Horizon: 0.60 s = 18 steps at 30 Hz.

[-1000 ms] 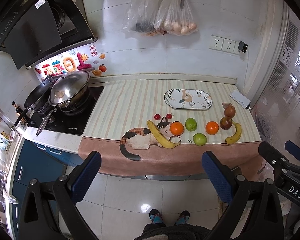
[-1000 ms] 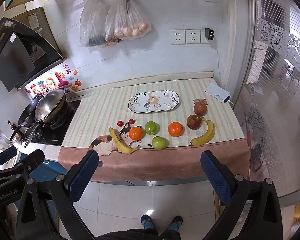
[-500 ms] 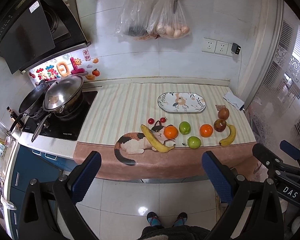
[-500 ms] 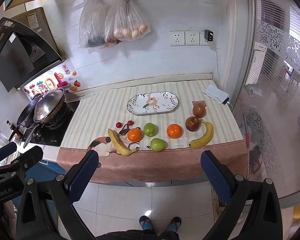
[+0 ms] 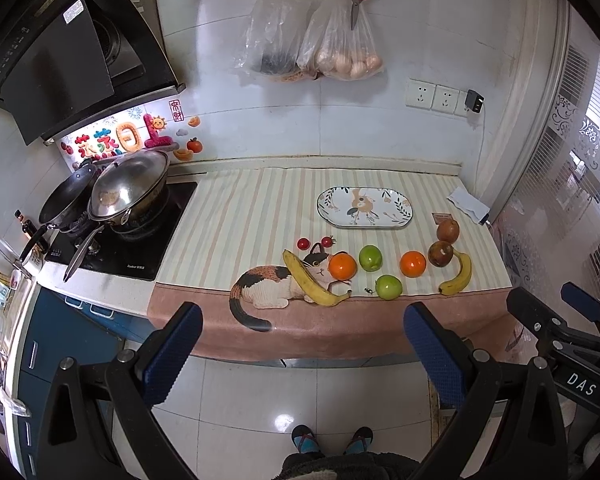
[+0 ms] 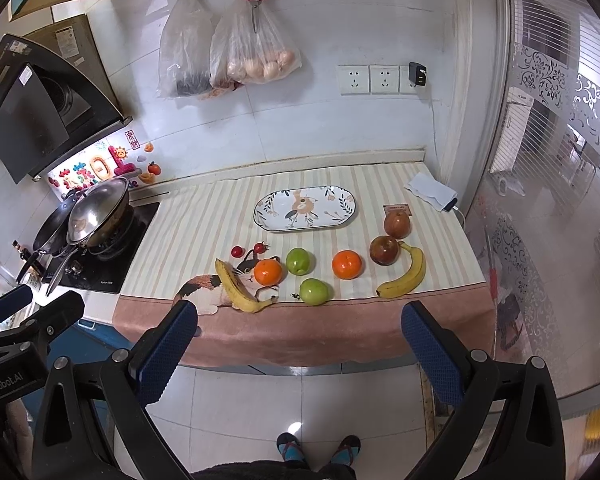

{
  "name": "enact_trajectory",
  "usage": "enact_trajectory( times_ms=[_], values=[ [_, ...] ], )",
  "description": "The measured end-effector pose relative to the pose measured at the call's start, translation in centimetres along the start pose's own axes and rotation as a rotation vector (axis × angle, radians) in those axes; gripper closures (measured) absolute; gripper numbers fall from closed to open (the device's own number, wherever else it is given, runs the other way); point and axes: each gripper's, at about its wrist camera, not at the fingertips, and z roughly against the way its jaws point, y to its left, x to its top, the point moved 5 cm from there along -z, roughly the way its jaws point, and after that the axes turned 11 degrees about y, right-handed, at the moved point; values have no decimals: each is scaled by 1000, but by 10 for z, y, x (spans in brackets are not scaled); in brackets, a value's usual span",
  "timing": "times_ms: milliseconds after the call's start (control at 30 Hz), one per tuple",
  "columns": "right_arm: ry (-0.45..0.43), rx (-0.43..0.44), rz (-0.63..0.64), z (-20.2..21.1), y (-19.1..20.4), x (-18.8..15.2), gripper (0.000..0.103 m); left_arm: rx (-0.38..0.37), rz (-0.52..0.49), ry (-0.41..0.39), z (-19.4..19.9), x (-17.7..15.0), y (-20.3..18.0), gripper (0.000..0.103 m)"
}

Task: Organize fruits

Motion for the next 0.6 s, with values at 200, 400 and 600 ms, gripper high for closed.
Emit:
enact_trajectory(
  times_ms=[200, 400, 600],
  values=[
    [5, 3, 3, -1, 2, 0, 0, 9, 6, -10, 3, -1, 3, 0],
    [2, 6, 5, 0, 3, -2, 0, 9, 14, -12, 4, -2, 6, 0],
    [-4, 3, 6, 0, 6, -3, 0, 7, 15, -13, 3, -3, 8, 0]
  ],
)
